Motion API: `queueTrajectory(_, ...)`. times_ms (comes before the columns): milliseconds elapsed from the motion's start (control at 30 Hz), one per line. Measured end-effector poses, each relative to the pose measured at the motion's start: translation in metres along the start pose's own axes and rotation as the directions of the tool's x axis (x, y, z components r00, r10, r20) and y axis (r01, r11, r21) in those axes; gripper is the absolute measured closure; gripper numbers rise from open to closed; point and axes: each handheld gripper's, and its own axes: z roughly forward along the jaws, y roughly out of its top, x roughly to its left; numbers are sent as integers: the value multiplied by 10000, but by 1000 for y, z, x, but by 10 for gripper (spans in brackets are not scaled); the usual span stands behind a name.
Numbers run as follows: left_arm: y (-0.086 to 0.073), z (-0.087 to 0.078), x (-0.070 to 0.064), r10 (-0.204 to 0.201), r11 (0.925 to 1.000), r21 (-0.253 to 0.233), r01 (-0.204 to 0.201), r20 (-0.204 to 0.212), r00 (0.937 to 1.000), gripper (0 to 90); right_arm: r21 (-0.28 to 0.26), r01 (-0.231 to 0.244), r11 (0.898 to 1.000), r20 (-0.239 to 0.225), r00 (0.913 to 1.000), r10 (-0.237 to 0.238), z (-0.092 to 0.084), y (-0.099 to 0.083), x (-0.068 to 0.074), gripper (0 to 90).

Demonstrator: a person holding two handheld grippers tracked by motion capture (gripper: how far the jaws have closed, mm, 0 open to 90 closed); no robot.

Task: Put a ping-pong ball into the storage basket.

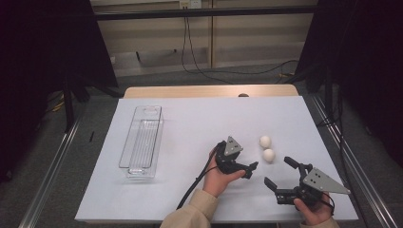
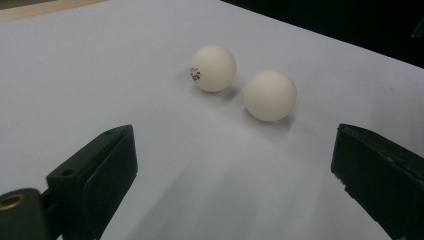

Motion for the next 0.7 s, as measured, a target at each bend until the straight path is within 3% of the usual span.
queueTrajectory(700, 1, 6, 1, -43, 9999, 96, 43, -57, 10000, 49, -9, -4, 10000, 6, 10000, 4, 0, 0, 0, 12)
